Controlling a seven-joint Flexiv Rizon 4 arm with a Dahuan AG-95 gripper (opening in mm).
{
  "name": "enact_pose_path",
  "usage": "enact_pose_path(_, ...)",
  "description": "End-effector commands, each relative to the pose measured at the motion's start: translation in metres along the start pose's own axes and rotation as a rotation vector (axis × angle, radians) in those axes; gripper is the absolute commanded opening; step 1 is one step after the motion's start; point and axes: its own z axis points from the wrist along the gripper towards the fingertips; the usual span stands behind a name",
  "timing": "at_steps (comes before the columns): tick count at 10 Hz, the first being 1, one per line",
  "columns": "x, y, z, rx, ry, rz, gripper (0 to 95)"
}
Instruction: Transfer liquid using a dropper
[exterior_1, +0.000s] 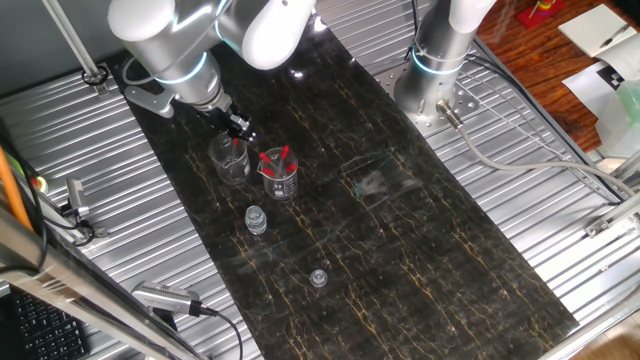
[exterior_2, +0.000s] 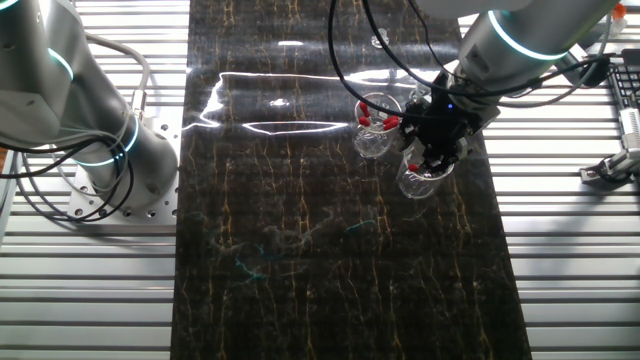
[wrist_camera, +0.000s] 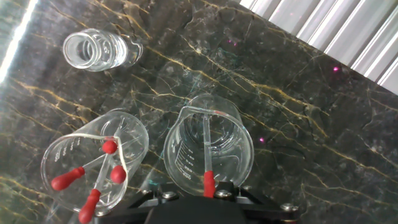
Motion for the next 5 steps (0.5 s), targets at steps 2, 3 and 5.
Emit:
enact_pose_path(2, -0.0005, 0.0002, 0.0006, 0.008, 0.002, -0.001, 38.0)
enact_pose_path(3, -0.0009, -0.0001, 0.0012, 0.009, 0.0, -0.003, 38.0)
enact_pose_path(5, -0.0012, -0.001, 0.0032, 0.016, 0.002, -0.008, 38.0)
